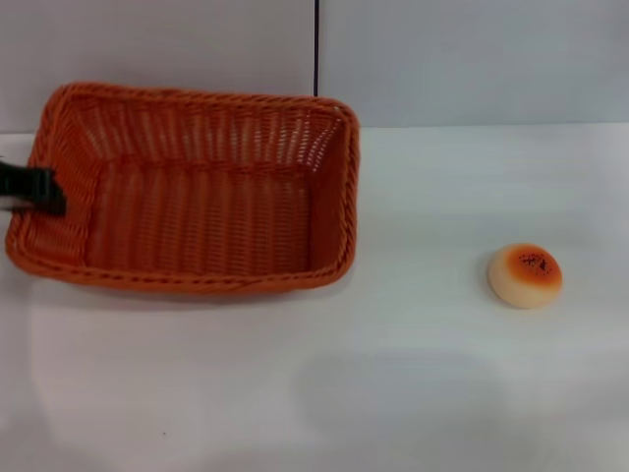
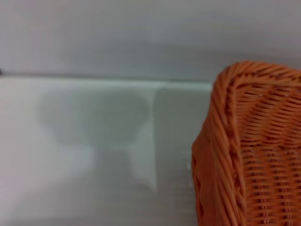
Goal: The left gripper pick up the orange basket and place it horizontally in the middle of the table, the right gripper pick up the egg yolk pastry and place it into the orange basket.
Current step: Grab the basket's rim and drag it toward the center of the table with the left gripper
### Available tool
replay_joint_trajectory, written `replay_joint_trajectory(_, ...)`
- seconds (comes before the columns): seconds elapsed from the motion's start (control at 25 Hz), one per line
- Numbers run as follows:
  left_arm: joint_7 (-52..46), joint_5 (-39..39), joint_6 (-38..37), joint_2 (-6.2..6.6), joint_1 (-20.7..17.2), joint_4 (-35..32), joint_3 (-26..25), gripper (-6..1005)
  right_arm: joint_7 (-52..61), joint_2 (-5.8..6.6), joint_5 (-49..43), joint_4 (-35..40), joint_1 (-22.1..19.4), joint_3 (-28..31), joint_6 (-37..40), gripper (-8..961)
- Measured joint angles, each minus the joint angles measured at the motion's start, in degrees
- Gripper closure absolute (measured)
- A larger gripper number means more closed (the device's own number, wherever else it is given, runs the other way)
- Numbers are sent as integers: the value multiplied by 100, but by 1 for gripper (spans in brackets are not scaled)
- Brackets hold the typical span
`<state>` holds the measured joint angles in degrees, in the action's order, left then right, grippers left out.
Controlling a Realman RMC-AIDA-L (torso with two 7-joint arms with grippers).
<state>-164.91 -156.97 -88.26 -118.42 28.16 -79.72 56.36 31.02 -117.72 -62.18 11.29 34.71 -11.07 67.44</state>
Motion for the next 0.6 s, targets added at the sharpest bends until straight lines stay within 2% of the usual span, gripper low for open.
replay_joint_trajectory(0.4, 91, 19, -215, 8, 44, -35, 23, 854, -4, -28, -11, 24, 0, -10, -135, 171)
replay_joint_trajectory(0.6, 164, 313, -158, 24, 4, -162, -4, 856, -6, -55, -14, 25, 0, -9, -136, 171)
